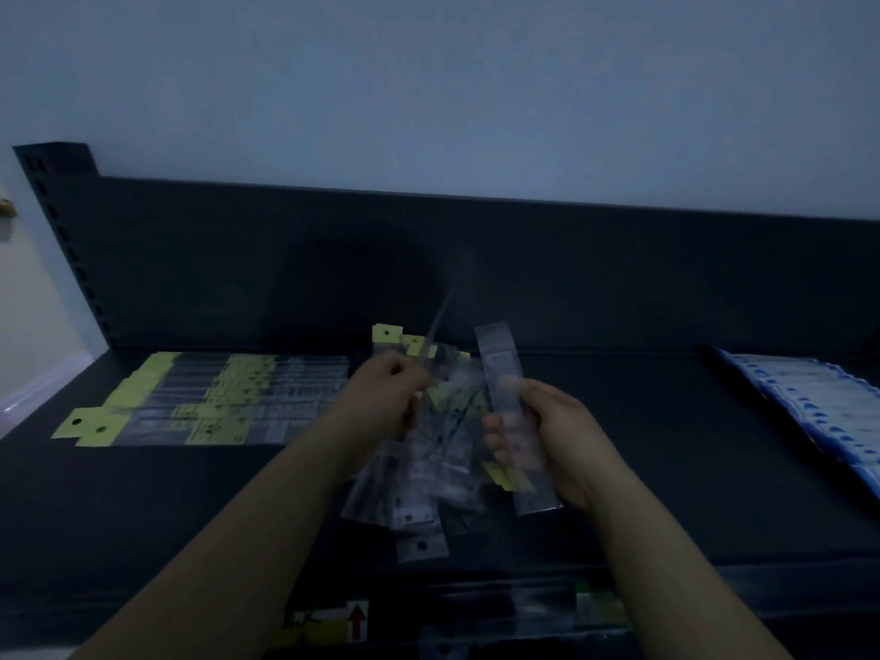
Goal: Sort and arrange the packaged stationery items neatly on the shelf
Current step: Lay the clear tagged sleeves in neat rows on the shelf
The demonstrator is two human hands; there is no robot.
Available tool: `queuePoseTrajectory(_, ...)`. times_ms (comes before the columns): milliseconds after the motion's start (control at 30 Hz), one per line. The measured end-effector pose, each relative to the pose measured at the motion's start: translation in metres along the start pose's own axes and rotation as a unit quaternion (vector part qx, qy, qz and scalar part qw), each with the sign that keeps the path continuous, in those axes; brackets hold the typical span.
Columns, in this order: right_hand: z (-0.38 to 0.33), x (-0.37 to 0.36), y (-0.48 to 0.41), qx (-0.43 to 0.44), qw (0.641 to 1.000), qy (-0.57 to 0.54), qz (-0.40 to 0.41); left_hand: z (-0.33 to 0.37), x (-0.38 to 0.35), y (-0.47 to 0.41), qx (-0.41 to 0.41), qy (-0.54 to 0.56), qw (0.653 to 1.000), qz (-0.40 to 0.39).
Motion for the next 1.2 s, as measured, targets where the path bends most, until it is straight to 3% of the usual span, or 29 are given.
queuePoseTrajectory(200, -0.002, -0.017, 0.0, -0.008, 0.999, -0.037, -0.018, 0.005, 0.016, 0.019, -0.096, -0.19, 0.976, 0.036)
queuePoseTrajectory(300, -0.009, -0.015, 0.0, 0.004, 1.0, -0.028, 0.006, 0.009, 0.024, 0.026, -0.112, -0.2, 0.973, 0.031)
queuePoseTrajectory(400, -0.036, -0.006, 0.005, 0.116, 0.981, 0.146, 0.056, 0.017, 0.036, 0.023, -0.104, -0.243, 0.964, 0.019)
queuePoseTrajectory(500, -0.059, -0.023, 0.005, 0.231, 0.911, 0.339, 0.042, 0.027, 0.041, 0.015, -0.051, -0.244, 0.968, -0.016)
queuePoseTrajectory(600, -0.057, -0.039, -0.005, 0.233, 0.875, 0.423, 0.029, 0.037, 0.043, 0.01, -0.019, -0.21, 0.976, -0.053)
queuePoseTrajectory(833, -0.057, -0.052, -0.004, 0.208, 0.903, 0.376, 0.01, 0.054, 0.07, -0.001, -0.007, -0.176, 0.983, -0.058)
queuePoseTrajectory(900, -0.054, -0.055, -0.006, 0.196, 0.921, 0.336, 0.006, 0.062, 0.085, -0.003, -0.046, -0.137, 0.989, -0.014)
queuePoseTrajectory(967, -0.052, -0.051, -0.008, 0.18, 0.945, 0.27, 0.032, 0.069, 0.104, 0.003, -0.103, -0.109, 0.985, 0.08)
queuePoseTrajectory(1033, -0.05, -0.049, -0.007, 0.163, 0.962, 0.206, 0.07, 0.063, 0.107, 0.016, -0.101, -0.053, 0.984, 0.138)
queuePoseTrajectory(1133, -0.048, -0.076, 0.002, 0.158, 0.975, 0.154, 0.035, 0.039, 0.074, 0.027, -0.03, 0.063, 0.997, 0.037)
queuePoseTrajectory(1200, -0.042, -0.104, 0.006, 0.168, 0.967, 0.19, -0.007, 0.026, 0.06, 0.028, -0.01, 0.15, 0.989, 0.005)
Point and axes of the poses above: each hand's wrist, its own y-axis away from the middle knuckle, its own x-axis out of the back of the hand, z = x × y, the point moved 7 cm from there along -y, towards the middle knuckle, and after that the axes turned 13 degrees about y, right-handed, at the moved point
